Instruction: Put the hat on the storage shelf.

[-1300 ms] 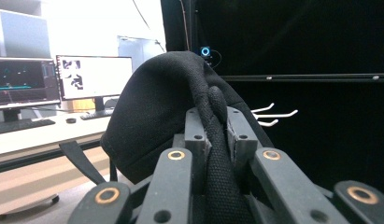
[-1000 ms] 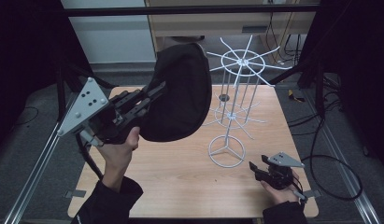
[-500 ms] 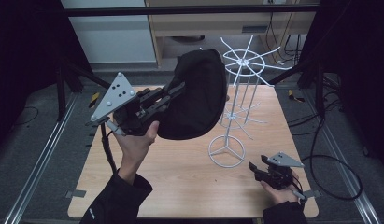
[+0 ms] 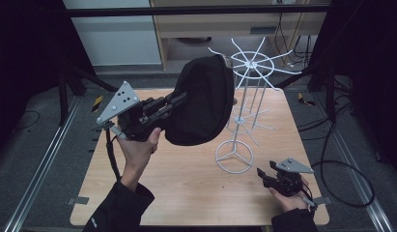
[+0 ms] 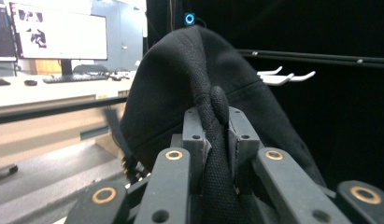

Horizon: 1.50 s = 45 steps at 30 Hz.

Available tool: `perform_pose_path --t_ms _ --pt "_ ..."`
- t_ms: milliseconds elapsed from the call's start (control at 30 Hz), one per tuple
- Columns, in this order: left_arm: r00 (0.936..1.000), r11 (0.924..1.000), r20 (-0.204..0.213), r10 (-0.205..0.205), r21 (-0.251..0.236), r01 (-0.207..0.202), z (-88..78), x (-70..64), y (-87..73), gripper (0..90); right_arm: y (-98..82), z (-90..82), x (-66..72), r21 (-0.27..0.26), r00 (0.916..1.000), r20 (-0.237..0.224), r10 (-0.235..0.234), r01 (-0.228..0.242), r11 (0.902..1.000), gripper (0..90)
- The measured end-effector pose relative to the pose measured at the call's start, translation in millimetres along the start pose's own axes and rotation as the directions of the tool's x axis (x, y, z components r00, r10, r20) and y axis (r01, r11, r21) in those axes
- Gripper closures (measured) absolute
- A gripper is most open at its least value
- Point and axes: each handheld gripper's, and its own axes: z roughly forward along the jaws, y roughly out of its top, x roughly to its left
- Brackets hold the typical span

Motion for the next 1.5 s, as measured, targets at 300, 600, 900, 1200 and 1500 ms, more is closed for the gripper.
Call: perform_pose_path --t_ms 300,600,900,1200,1500 --pt "0.9997 0.998 -0.022 -0.008 0.063 0.01 6.3 8.9 -19.0 79.0 -0.2 0.4 -0.1 0.004 1.0 0.0 -0.006 0.006 1.0 42.2" --pt "0.9996 0.9923 -0.025 -0.012 0.123 0.015 16.4 11.3 -35.7 78.1 -0.5 1.1 -0.3 0.004 1.0 0.0 -0.009 0.009 1.0 42.0" --pt "0.9993 0.9857 -0.037 -0.001 0.168 0.007 26.9 10.9 -44.9 76.1 -0.7 1.1 0.0 0.007 1.0 -0.001 -0.008 0.008 0.9999 41.8" --pt "0.998 0.9807 -0.062 0.013 0.195 0.0 36.7 7.7 -49.9 66.5 -1.0 1.6 -0.4 0.005 0.9999 0.001 -0.015 0.015 0.9999 41.7" --pt "0.9952 0.9837 -0.088 0.042 0.178 -0.025 24.8 7.8 -56.0 42.0 -1.0 1.2 -0.5 0.004 1.0 0.003 -0.009 0.009 1.0 41.4"
